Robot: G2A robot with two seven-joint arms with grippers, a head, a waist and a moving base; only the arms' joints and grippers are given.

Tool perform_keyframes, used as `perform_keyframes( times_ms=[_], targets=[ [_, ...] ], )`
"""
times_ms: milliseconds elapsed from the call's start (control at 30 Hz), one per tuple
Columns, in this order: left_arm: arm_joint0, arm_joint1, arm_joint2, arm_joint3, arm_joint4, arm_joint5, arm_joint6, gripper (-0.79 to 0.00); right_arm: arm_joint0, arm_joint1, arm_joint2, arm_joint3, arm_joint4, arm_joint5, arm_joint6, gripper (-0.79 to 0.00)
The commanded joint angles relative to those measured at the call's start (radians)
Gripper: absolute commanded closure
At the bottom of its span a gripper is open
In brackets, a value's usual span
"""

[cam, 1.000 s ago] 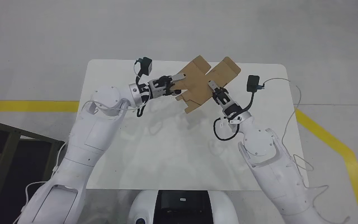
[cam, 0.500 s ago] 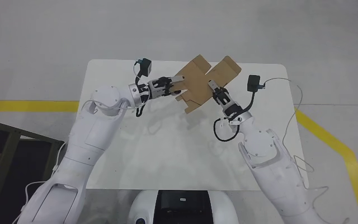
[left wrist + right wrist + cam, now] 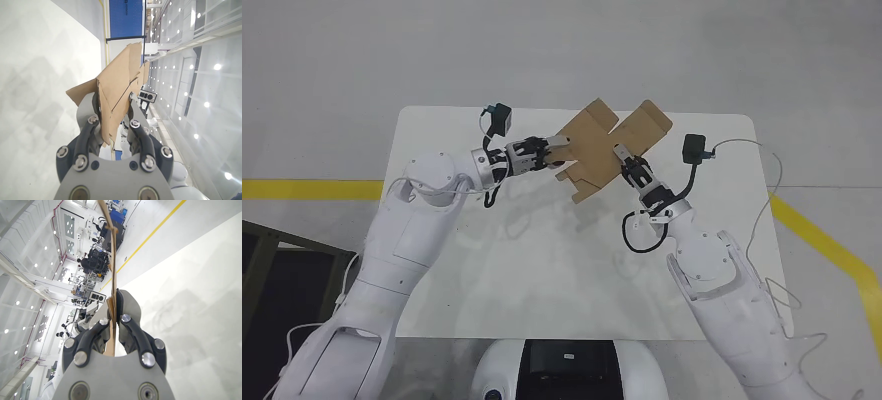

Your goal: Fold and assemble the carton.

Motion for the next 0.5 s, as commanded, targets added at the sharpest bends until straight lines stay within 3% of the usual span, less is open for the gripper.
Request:
perform_keyframes(
  times_ms=[0,100,233,300,467],
  targets=[
    [-0.002,0.0,0.001,0.002,0.001,0.001,-0.001,-0.231,-0.001,-0.001,0.001,-0.001,-0.001,0.0,0.0,0.0],
    [-0.004,-0.001,0.004,0.006,0.0,0.003,-0.001,-0.139,-0.002,-0.003,0.002,-0.002,-0.006,0.002,0.002,0.0],
    [-0.008,-0.002,0.006,0.01,-0.001,0.003,-0.004,-0.092,-0.003,-0.006,0.005,-0.003,-0.012,0.001,0.003,0.0],
    [-0.009,-0.003,0.007,0.011,-0.001,0.003,-0.005,0.0,-0.004,-0.007,0.006,-0.004,-0.013,0.003,0.003,0.0],
    [-0.01,-0.004,0.007,0.013,-0.001,0.002,-0.003,0.0,-0.007,-0.01,0.01,-0.005,-0.013,0.004,0.002,0.0]
  ],
)
